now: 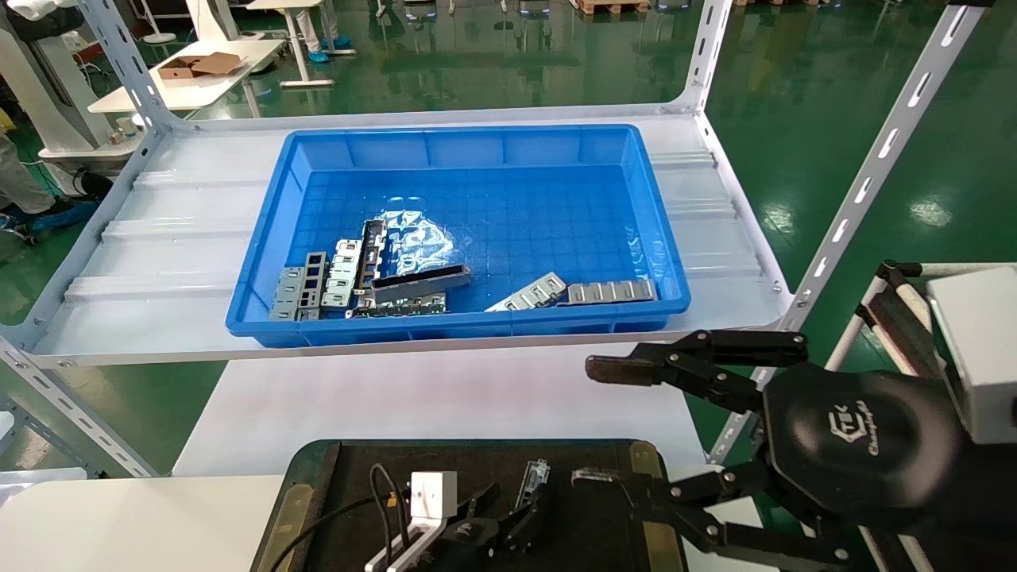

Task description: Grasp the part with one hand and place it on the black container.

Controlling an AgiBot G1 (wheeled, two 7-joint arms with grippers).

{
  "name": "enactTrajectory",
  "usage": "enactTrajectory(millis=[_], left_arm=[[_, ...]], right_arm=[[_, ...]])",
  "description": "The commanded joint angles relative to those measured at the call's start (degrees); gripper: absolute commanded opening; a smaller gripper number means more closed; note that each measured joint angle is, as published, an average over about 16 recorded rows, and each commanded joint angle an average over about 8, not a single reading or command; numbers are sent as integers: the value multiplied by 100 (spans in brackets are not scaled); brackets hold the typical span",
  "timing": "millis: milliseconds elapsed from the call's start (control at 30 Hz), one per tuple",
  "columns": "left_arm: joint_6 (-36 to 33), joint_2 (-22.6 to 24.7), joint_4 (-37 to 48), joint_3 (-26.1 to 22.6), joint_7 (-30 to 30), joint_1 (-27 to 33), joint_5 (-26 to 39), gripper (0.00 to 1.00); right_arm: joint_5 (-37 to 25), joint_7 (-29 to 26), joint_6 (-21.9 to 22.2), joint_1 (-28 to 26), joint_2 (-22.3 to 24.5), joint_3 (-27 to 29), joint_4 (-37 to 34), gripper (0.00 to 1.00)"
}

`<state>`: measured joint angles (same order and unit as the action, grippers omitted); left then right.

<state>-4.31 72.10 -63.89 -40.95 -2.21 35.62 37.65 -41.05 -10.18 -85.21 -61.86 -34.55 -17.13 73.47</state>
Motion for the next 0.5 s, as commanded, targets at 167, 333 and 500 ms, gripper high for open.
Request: enactTrajectory(millis=[167, 333, 500], left_arm=[[-580, -495, -291, -63, -71, 8, -25, 100], [-984, -962, -575, -180, -247, 53, -86, 100], [-1361, -1404, -844, -312, -434, 120, -120, 100]], right_arm=[[1, 1, 1, 0, 1, -2, 0, 100], [2, 2, 1, -1, 1, -3, 0, 100], [3, 2, 2, -1, 2, -5, 0, 100]])
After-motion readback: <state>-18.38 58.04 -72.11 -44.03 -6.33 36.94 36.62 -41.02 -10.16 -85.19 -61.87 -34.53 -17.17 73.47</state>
